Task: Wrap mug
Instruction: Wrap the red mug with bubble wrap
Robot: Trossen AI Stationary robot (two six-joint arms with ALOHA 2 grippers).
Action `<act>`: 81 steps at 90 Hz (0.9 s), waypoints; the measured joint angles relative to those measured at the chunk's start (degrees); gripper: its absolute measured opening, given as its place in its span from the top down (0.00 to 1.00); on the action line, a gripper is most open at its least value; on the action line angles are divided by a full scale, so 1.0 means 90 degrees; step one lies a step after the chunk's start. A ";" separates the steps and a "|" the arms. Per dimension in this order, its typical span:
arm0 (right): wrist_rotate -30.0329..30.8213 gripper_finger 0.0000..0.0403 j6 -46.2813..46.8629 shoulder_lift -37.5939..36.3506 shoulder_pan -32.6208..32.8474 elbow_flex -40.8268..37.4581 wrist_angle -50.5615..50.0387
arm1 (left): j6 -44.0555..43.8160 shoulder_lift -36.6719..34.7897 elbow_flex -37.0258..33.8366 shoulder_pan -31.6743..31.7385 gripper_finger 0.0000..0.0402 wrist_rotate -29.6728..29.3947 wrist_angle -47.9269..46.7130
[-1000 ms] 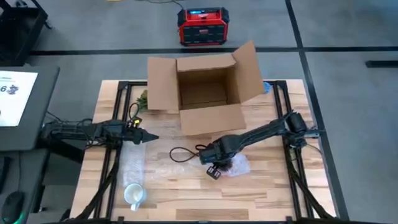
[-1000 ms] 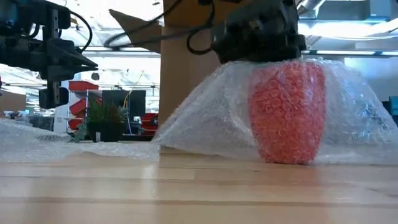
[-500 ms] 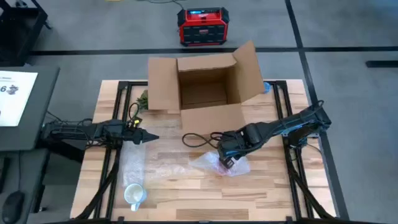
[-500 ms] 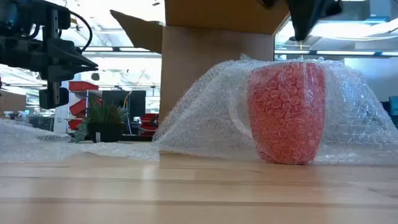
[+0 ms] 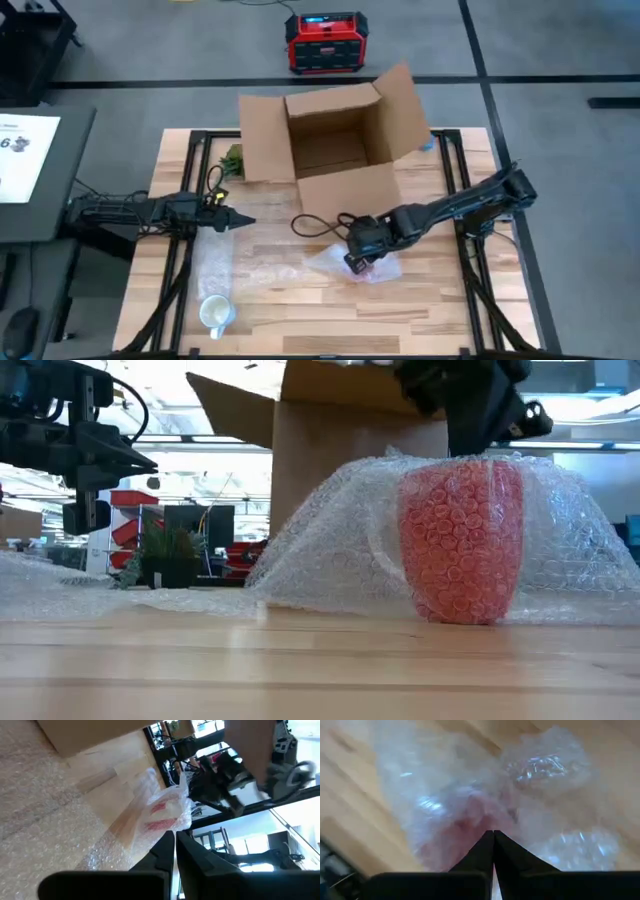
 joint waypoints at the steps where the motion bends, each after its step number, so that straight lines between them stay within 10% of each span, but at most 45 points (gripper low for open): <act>1: 0.0000 1.00 -0.0016 0.0030 -0.0004 0.0000 0.0000 | 0.0000 0.0000 0.0000 0.0000 1.00 0.0000 0.0000; 33: -0.0714 1.00 -0.0752 0.1188 0.0048 0.0032 0.0360 | -0.0007 -0.0002 0.0000 0.0000 1.00 -0.0002 -0.0002; 61: -0.1304 1.00 -0.1358 0.0618 -0.0012 0.0971 -0.0628 | -0.0017 -0.0002 -0.0002 0.0000 1.00 -0.0002 -0.0020; 81: 0.0315 1.00 -0.0218 0.0027 -0.0119 0.1236 -0.1458 | 0.0015 -0.0002 0.0000 0.0000 1.00 -0.0004 -0.0039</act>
